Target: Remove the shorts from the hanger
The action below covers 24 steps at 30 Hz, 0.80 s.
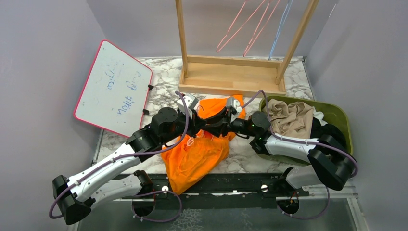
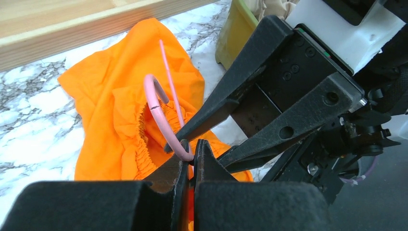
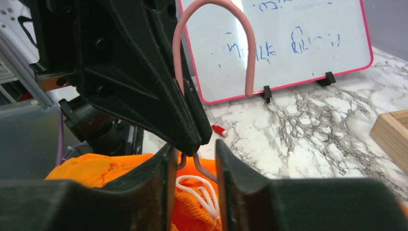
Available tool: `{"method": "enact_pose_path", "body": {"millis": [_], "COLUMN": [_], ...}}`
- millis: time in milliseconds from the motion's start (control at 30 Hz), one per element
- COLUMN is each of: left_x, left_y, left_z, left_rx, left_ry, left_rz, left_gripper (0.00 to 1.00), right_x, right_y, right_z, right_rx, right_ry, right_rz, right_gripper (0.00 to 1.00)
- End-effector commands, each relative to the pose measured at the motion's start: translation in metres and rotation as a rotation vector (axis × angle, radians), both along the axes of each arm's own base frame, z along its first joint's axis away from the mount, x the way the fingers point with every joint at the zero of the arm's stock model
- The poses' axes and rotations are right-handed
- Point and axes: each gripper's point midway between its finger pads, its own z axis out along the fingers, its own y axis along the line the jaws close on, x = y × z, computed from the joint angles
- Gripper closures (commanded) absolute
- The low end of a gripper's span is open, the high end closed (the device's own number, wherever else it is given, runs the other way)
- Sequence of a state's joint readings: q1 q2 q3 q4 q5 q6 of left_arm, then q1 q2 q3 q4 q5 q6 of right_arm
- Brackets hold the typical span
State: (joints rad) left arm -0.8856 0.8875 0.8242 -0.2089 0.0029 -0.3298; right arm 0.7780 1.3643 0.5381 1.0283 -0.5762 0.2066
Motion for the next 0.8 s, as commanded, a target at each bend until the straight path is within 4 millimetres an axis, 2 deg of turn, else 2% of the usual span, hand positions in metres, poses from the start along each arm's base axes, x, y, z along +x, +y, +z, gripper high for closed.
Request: {"method": "enact_pose_path", "body": {"millis": [0, 100, 267, 467, 600, 667, 767], "left_x": [-0.002, 0.000, 0.003, 0.009, 0.010, 0.009, 0.007], "left_y": [-0.007, -0.004, -0.001, 0.000, 0.006, 0.006, 0.004], "left_z": [0.016, 0.018, 0.021, 0.022, 0.025, 0.024, 0.024], "left_rx": [-0.069, -0.071, -0.078, -0.106, -0.151, -0.171, -0.198], "left_ry": [-0.019, -0.022, -0.036, -0.034, -0.036, -0.034, -0.026], "left_rz": [-0.020, 0.005, 0.027, 0.067, 0.105, 0.105, 0.100], "left_gripper": [1.00, 1.00, 1.00, 1.00, 0.93, 0.85, 0.82], "right_x": [-0.004, 0.004, 0.008, 0.013, 0.014, 0.013, 0.013], "right_y": [0.004, 0.000, -0.004, -0.002, -0.003, -0.004, -0.003], "right_z": [0.001, -0.012, -0.018, -0.020, -0.018, -0.015, -0.015], "right_rx": [0.027, 0.005, -0.004, -0.012, 0.008, 0.025, 0.029], "right_ry": [0.020, 0.052, 0.056, 0.062, 0.067, 0.080, 0.076], "right_rz": [0.031, -0.029, -0.067, -0.079, -0.091, -0.091, -0.087], "right_gripper": [0.70, 0.78, 0.95, 0.99, 0.99, 0.99, 0.99]}}
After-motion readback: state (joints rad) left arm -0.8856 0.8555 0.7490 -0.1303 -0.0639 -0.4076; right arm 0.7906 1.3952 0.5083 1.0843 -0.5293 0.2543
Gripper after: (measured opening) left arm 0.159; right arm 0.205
